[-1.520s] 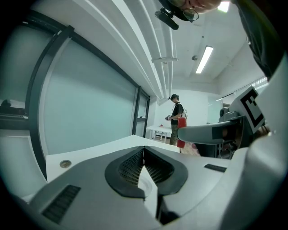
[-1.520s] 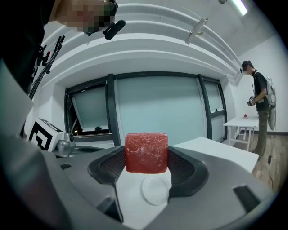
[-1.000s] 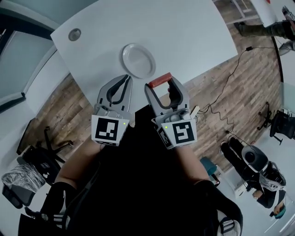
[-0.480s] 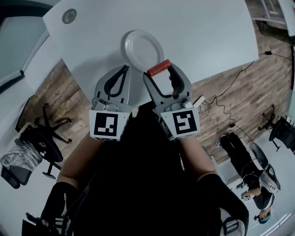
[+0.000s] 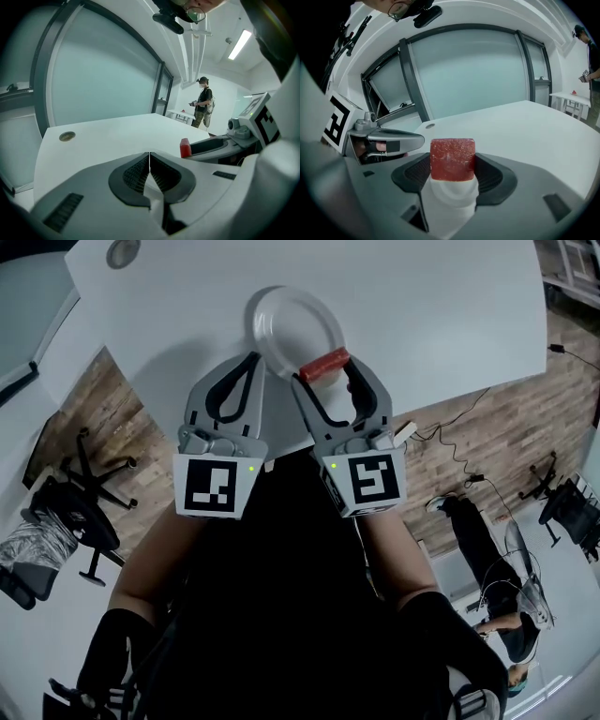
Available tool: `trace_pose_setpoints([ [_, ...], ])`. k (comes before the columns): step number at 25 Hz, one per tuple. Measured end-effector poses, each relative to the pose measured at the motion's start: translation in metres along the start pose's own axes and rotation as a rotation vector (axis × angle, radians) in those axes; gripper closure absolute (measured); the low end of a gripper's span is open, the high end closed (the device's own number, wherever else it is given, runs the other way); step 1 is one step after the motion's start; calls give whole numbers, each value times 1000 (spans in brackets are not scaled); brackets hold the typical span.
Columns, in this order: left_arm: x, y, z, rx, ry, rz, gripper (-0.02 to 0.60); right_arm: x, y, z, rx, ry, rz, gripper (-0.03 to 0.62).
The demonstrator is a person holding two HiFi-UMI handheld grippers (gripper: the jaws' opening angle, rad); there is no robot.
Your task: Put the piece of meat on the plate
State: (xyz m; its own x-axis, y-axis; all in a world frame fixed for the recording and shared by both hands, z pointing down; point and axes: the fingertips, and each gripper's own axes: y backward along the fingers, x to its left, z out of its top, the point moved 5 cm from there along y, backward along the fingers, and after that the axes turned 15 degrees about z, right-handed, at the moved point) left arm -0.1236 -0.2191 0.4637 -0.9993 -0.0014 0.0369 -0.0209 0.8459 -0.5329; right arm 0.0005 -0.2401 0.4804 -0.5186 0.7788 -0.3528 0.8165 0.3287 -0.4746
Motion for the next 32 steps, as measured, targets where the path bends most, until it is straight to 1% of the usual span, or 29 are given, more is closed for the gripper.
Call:
trace_pose_setpoints([
  [4,-1,-8,-7,21,1,8,577,-5,-10,-4,53,-6,-9,303],
  [7,-1,-15,-11,35,10,11,577,-8,-18,-4,84,10,-6,301],
  [12,1,-21,-17,64,25,24,577,-10,-25,-8,169,43,-16,301],
  [17,6,-29,-18,68,32,27,577,-13,-36,-12,228,39,-31,301],
  [22,7,-30,-19,68,38,27,577,-13,-41,-10,252,78,-66,301],
  [27,7,-28,-18,70,42,24,577,-14,-46,-7,253,69,-77,301],
  [32,12,-29,-17,64,46,29,577,-17,-51,-4,249,82,-82,301],
])
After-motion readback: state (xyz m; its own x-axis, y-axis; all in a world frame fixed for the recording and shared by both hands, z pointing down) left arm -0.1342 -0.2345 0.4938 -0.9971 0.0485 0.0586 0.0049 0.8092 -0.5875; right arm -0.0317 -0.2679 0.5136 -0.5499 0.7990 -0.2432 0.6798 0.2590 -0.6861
